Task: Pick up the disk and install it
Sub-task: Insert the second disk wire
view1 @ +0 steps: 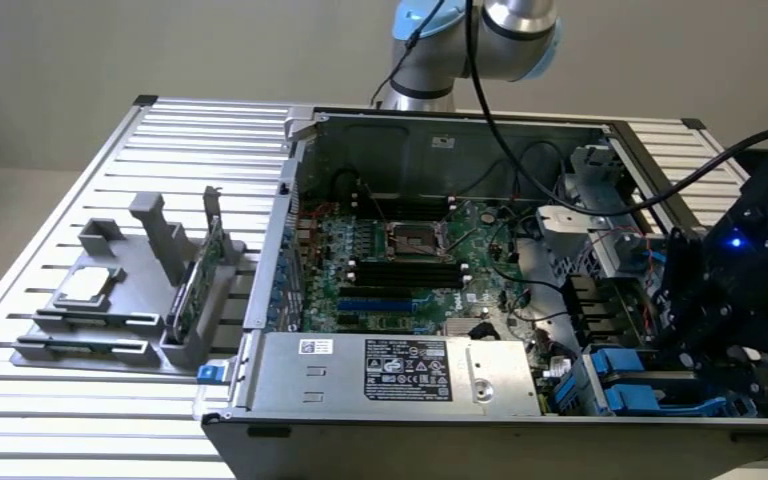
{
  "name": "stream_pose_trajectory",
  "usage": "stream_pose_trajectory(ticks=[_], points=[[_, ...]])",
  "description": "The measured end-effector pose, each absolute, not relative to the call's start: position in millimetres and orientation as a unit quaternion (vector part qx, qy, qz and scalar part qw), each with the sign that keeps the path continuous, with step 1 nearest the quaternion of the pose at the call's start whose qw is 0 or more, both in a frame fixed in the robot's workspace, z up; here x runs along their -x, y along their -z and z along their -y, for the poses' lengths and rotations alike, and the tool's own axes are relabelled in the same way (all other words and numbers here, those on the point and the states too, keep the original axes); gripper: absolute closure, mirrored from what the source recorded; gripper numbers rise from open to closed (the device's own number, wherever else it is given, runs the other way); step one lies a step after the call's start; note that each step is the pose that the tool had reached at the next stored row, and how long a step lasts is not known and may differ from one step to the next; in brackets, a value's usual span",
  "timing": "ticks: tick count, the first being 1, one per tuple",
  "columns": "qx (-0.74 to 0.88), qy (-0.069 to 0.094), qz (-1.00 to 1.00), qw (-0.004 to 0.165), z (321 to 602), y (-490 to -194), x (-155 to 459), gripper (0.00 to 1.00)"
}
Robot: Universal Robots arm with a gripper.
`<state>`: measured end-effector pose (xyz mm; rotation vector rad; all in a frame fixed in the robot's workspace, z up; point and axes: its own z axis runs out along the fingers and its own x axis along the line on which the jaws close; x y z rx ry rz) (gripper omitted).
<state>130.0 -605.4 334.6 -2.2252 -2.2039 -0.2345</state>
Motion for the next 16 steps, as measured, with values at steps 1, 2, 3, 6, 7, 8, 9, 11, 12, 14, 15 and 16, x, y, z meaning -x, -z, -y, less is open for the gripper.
stream_pose_trajectory(ticks=[1, 2, 3, 6, 7, 8, 9, 11, 12, 14, 15, 16], points=[[0.709, 0.075, 0.702, 0.001, 605.5, -336.4, -130.0, 0.75], [0.709, 0.076, 0.702, 0.002, 606.0, -343.2, -130.0, 0.69], [0.709, 0.077, 0.701, 0.003, 606.1, -346.1, -129.2, 0.69], [0.708, 0.080, 0.701, 0.006, 606.2, -350.2, -121.8, 0.69], [0.709, 0.081, 0.701, 0.007, 606.2, -351.2, -118.1, 0.69], [0.709, 0.081, 0.701, 0.008, 606.2, -352.0, -114.4, 0.69], [0.708, 0.082, 0.701, 0.008, 606.2, -353.0, -110.6, 0.69], [0.708, 0.083, 0.701, 0.009, 606.1, -354.9, -103.5, 0.69], [0.708, 0.083, 0.701, 0.009, 606.2, -356.0, -100.5, 0.69], [0.708, 0.083, 0.701, 0.010, 606.1, -358.8, -95.8, 0.78], [0.708, 0.084, 0.701, 0.010, 606.1, -360.4, -94.2, 0.84], [0.708, 0.084, 0.701, 0.010, 606.1, -361.9, -93.3, 0.84]])
